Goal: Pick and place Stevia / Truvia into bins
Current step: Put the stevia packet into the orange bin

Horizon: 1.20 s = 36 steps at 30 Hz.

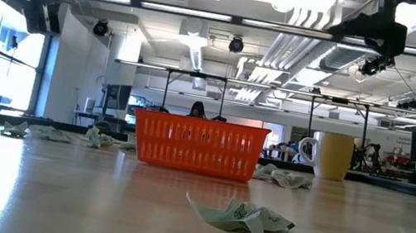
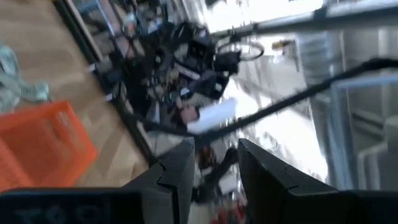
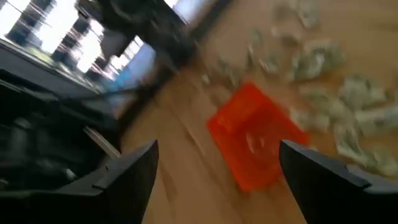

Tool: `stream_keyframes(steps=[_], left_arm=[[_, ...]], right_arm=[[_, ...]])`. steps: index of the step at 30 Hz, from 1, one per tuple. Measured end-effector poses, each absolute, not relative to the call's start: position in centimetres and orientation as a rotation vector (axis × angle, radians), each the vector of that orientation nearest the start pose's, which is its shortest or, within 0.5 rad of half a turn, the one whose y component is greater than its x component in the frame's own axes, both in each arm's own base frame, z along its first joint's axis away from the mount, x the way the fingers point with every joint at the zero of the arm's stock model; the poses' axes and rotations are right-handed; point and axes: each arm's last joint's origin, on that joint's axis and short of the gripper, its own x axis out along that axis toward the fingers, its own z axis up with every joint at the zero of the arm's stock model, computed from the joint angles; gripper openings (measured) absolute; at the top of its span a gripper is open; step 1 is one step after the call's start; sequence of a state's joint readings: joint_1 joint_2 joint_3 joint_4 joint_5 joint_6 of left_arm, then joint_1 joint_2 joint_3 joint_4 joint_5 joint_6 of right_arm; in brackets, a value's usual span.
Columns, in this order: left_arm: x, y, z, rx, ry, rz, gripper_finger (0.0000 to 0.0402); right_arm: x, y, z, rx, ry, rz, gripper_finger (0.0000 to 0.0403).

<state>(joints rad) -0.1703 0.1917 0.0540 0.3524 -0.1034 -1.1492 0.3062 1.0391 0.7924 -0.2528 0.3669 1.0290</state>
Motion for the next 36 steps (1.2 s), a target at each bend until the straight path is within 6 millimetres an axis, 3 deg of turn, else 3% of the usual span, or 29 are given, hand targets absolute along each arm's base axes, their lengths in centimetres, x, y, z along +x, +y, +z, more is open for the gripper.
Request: stream_keyframes(steps=[8, 12, 18, 21, 25, 29, 36], left_arm=[[10.6, -2.0, 18.5, -1.145, 0.089, -0.239, 0.0159], [10.6, -2.1, 17.9, -1.092, 0.155, -0.248, 0.0159], [10.6, -2.2, 17.5, -0.986, 0.181, -0.237, 0.0159], [10.6, -2.2, 17.5, -0.987, 0.191, -0.234, 0.0159], [10.6, -2.2, 17.2, -0.989, 0.219, -0.229, 0.0159], [10.6, -2.2, 17.0, -0.988, 0.239, -0.217, 0.0159], [10.5, -2.2, 16.9, -0.988, 0.251, -0.211, 0.0159]], right_arm=[[25.2, 10.9, 27.8, 0.801, 0.981, -0.173, 0.0323], [26.6, 13.9, 26.1, 0.595, 1.166, -0.108, 0.0323], [28.9, 20.2, 22.7, 0.166, 1.296, 0.34, 0.0323], [30.1, 22.2, 21.6, 0.043, 1.325, 0.352, 0.0323], [31.9, 23.3, 19.9, -0.074, 1.351, 0.258, 0.0323], [33.4, 24.2, 18.3, -0.086, 1.369, 0.273, 0.0323], [33.8, 24.5, 17.3, -0.088, 1.365, 0.23, 0.0302]])
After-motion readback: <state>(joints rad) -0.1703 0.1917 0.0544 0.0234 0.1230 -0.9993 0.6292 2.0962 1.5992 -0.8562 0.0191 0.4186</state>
